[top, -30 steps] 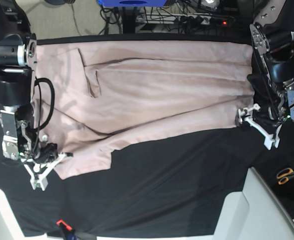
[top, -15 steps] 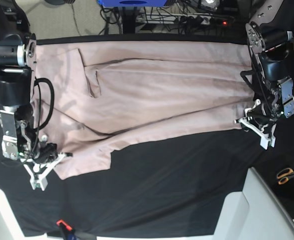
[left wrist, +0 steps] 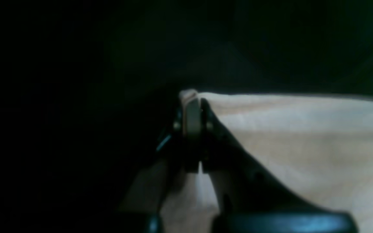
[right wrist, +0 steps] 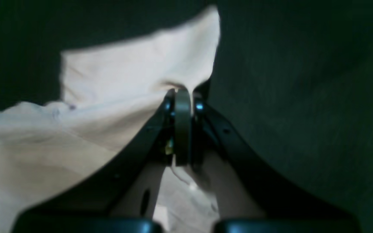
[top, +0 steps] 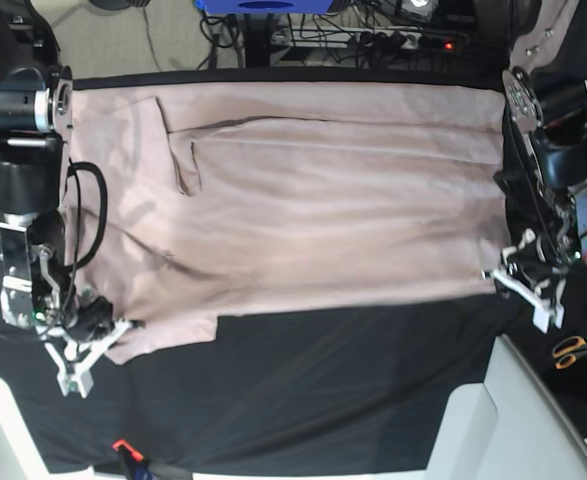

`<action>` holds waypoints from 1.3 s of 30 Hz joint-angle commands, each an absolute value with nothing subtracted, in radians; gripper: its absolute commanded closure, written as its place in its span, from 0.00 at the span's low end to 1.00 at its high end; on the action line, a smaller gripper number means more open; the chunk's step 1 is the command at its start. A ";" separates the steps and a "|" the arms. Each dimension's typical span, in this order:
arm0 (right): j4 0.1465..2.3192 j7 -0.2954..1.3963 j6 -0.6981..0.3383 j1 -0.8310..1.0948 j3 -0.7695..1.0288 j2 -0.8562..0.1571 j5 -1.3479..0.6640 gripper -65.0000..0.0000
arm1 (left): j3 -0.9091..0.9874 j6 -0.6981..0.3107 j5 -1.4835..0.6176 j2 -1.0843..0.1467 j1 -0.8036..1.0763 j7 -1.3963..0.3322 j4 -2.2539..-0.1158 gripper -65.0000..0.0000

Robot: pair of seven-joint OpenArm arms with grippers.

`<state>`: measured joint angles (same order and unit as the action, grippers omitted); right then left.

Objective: Fold the T-shirt properly
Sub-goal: 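Lift the hem with both grippers and fold it over toward the collar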

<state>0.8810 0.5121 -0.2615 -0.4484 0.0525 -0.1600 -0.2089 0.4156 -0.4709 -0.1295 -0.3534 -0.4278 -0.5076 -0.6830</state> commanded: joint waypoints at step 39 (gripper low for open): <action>0.908 0.266 -0.320 -0.414 0.045 -0.209 -0.216 0.99 | 0.355 -0.469 -0.148 -0.348 -0.369 -0.541 -0.974 1.00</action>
<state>0.8871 0.2878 -0.3218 -0.3893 0.0437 -0.1978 -0.2081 0.3519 -0.4717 -0.1349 -0.3294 -0.3405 -0.5655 -0.9520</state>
